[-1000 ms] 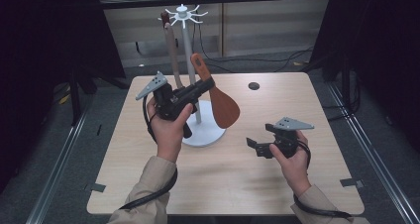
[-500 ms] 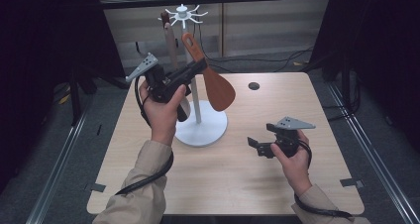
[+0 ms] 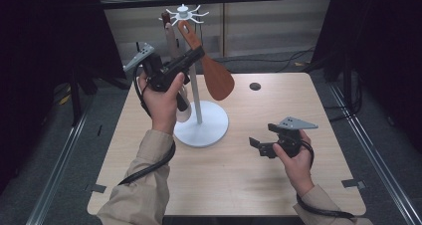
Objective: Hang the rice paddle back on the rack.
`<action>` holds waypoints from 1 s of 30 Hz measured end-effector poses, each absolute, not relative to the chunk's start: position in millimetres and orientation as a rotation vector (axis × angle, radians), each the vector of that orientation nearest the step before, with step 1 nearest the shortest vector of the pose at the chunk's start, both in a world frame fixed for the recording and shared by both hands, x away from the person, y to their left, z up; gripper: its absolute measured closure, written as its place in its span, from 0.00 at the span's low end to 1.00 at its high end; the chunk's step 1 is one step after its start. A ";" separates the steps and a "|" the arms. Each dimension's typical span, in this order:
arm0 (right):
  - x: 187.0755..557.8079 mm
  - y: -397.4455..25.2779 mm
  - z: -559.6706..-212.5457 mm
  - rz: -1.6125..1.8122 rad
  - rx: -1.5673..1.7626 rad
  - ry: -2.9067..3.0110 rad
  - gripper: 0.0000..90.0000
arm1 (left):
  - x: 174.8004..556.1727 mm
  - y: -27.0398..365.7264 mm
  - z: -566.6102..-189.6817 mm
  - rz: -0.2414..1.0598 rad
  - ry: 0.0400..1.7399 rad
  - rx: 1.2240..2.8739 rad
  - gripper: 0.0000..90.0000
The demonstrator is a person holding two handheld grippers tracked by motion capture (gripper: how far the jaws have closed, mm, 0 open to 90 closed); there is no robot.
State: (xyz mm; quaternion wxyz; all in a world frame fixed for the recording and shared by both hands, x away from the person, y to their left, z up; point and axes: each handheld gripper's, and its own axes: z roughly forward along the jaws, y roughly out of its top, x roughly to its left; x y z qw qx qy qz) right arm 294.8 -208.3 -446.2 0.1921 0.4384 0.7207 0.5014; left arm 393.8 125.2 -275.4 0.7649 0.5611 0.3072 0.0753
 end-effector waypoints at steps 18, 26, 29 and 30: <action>292.6 -205.6 -445.3 1.405 1.215 2.049 0.08 | 375.7 140.9 -302.6 0.279 0.709 1.207 0.59; 291.5 -203.8 -445.0 1.402 1.202 2.061 0.08 | 356.4 143.8 -327.7 0.350 0.755 1.227 0.34; 291.4 -204.3 -444.8 1.403 1.203 2.060 0.08 | 350.1 146.1 -337.1 0.358 0.755 1.247 0.30; 291.4 -204.5 -444.8 1.402 1.203 2.060 0.08 | 348.2 146.5 -340.2 0.367 0.757 1.258 0.28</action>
